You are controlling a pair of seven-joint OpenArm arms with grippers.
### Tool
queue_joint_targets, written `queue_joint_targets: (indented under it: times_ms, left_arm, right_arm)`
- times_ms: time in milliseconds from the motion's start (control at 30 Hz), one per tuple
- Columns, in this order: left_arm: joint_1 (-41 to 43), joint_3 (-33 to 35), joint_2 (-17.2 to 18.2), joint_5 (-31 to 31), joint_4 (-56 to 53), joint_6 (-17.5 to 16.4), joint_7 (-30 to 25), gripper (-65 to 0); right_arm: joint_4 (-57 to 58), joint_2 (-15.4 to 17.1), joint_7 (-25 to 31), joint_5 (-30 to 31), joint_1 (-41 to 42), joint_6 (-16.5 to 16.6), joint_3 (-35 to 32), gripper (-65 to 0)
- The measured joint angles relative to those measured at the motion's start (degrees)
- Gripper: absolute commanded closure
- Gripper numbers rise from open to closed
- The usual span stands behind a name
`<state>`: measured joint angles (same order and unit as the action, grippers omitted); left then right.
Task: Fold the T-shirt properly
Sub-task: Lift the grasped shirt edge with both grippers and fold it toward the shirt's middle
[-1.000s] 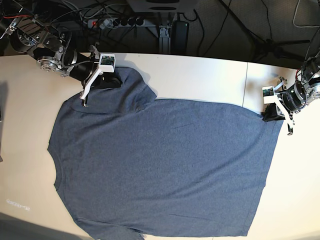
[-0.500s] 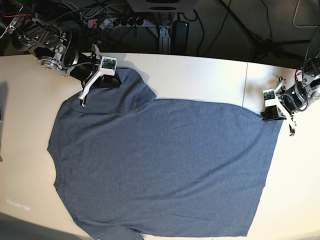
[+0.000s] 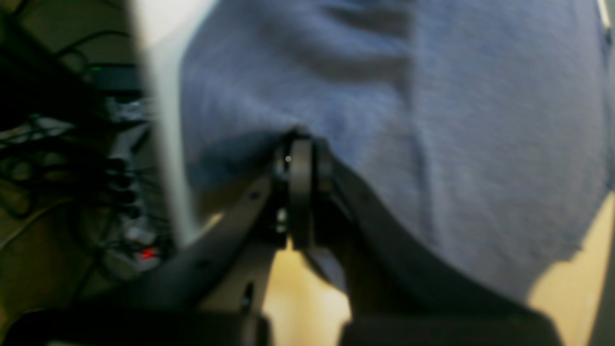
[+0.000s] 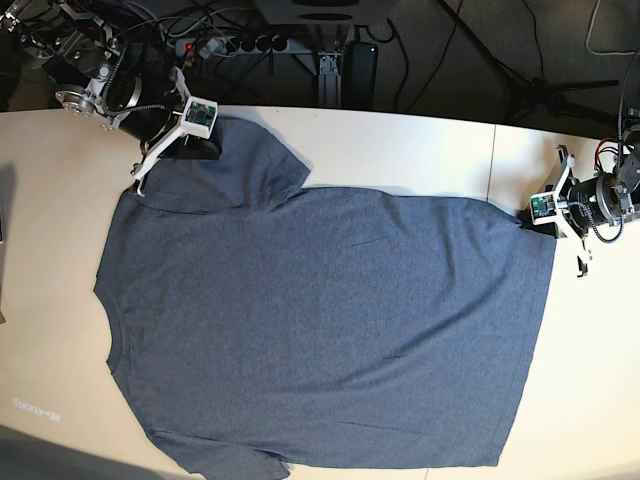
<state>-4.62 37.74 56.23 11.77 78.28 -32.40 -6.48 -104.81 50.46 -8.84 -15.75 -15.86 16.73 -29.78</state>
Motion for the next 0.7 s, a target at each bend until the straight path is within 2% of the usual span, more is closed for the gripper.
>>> queue_joint_targets:
  times_ms: [100,267,400,700]
  left_arm:
    - [0.0,0.02,-0.2,0.0,1.97,0.04,2.58,0.0]
    - [-0.52,0.02,-0.15,0.0,2.29,0.2,2.91,0.0]
    - [-3.48,0.07,-0.15,-0.31,2.29,0.24,6.23,0.0]
    - [-7.65,0.04,0.17,-1.55,1.51,0.35,7.98,0.0]
  right_arm:
    - [-1.09,0.0,0.02,0.33,-0.02,0.02,1.38,0.0]
    - [-2.03,0.0,-0.09,1.27,1.14,0.04,2.62,0.0]
    - [-2.05,0.0,-3.28,4.76,5.35,0.9,2.64,0.0]
    - [-1.03,0.0,-5.86,10.56,14.67,3.78,2.67,0.0]
